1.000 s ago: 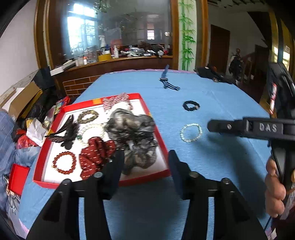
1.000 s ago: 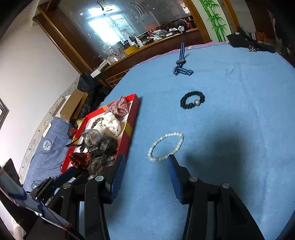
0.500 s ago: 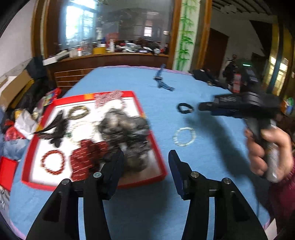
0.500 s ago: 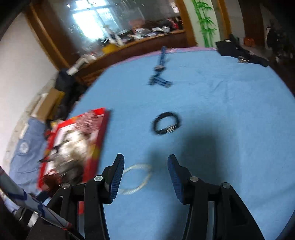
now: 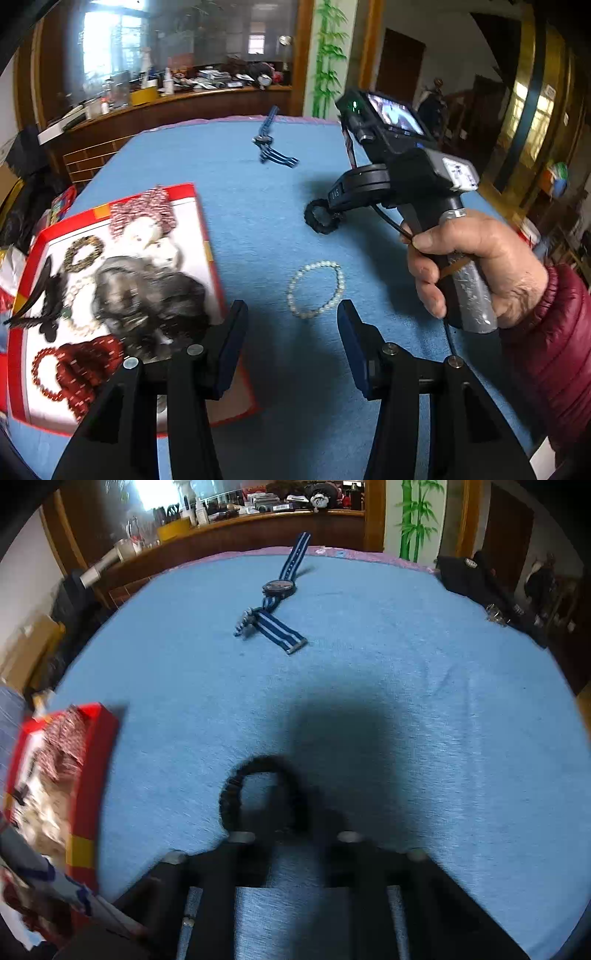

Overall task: Organize jewelry
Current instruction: 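Grasp the black beaded bracelet with the right gripper while the left grasps the pearl bracelet, then carry the black bracelet and pearl bracelet with both grippers over the box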

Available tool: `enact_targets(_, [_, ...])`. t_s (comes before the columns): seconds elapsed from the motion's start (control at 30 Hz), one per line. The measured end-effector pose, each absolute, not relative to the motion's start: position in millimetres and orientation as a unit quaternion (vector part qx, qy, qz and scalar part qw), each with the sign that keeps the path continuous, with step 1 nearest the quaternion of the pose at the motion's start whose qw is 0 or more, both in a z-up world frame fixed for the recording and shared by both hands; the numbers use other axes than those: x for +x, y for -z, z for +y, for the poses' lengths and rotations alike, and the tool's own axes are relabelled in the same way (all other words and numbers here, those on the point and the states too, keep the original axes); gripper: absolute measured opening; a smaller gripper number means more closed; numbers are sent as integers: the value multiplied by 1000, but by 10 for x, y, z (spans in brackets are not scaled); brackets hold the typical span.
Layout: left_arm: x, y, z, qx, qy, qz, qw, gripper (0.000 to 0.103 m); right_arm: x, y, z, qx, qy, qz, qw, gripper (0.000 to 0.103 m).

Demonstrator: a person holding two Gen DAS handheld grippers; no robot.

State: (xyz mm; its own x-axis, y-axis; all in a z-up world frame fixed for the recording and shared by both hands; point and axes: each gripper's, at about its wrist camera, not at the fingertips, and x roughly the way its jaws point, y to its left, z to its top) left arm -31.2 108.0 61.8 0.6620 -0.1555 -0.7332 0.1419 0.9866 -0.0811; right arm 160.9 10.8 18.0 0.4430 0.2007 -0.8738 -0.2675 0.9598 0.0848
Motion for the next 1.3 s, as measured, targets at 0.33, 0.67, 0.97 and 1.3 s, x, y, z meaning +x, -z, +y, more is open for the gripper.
enact_targets(0.33, [171, -267, 625, 12, 119, 466, 876, 32, 1133, -496, -710, 46, -154, 468, 869, 5])
enact_targets(0.67, [326, -159, 461, 52, 85, 455, 885, 4, 970, -756, -831, 97, -194, 439, 872, 6])
enact_targets(0.97, [-22, -922, 901, -26, 113, 381, 917, 4, 663, -1027, -628, 101, -241, 415, 872, 6])
enact_targets(1.3, [-663, -1531, 1868, -52, 46, 323, 944, 5, 160, -1290, 129, 78, -336, 400, 849, 6])
